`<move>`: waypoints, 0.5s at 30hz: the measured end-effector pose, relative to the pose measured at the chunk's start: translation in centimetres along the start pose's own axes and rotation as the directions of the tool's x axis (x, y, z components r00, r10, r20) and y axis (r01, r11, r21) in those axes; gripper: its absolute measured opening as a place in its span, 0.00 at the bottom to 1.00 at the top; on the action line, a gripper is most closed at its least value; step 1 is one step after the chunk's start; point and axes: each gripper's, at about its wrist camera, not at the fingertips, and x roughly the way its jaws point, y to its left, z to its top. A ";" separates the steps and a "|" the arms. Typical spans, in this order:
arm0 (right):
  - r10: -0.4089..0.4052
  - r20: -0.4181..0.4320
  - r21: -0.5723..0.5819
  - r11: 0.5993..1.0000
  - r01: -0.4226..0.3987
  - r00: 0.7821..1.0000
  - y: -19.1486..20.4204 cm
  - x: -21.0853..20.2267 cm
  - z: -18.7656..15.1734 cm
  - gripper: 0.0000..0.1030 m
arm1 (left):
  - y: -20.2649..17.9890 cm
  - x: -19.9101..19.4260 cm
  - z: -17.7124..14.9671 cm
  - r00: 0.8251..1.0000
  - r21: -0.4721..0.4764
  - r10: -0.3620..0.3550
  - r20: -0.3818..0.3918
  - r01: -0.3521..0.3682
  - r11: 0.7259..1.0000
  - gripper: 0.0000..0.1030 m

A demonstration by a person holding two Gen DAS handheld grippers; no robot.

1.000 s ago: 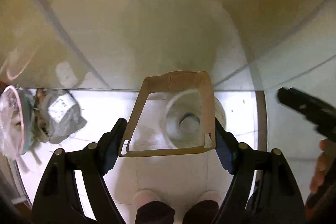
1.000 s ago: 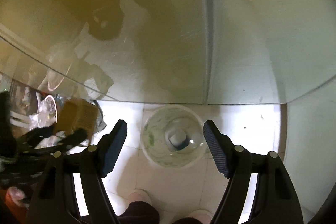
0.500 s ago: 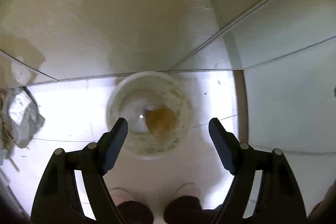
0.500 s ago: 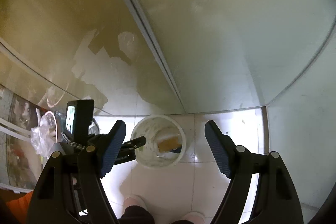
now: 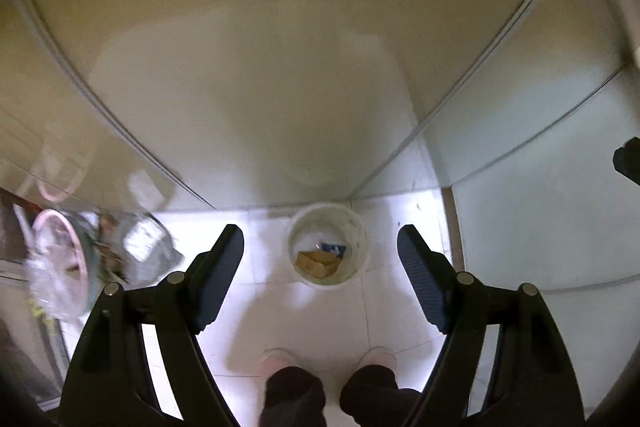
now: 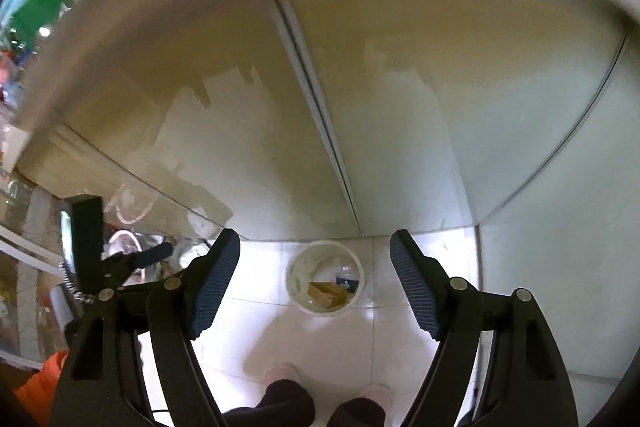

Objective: Collect trash
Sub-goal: 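Open both tools to drop the sleeve and cup into the bin, then raise both tools back over the floral cloth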

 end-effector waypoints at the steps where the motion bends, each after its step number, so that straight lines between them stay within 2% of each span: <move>1: -0.001 0.014 -0.009 1.000 0.002 1.000 0.8 -1.9 0.8 0.72 | -0.2 -2.3 0.6 1.000 0.007 0.006 0.020 -0.006 1.000 0.76; 7: -0.019 0.129 -0.040 0.999 0.024 0.991 5.2 -12.9 5.2 0.73 | -0.3 -15.4 4.1 0.993 0.027 -0.017 0.121 0.013 1.000 0.76; 9: -0.025 0.173 -0.033 0.999 0.032 0.985 6.6 -16.4 6.3 0.77 | -0.6 -19.5 5.1 0.986 0.029 -0.035 0.164 0.030 0.999 0.76; 12: -0.056 0.252 -0.019 0.998 0.063 0.966 8.0 -20.1 7.6 0.83 | -1.0 -25.2 6.6 0.972 0.043 -0.057 0.228 0.048 0.998 0.76; 15: -0.097 0.314 -0.017 0.994 0.108 0.944 9.5 -22.4 9.3 0.84 | -0.6 -30.1 8.3 0.951 0.066 -0.063 0.302 0.045 0.997 0.76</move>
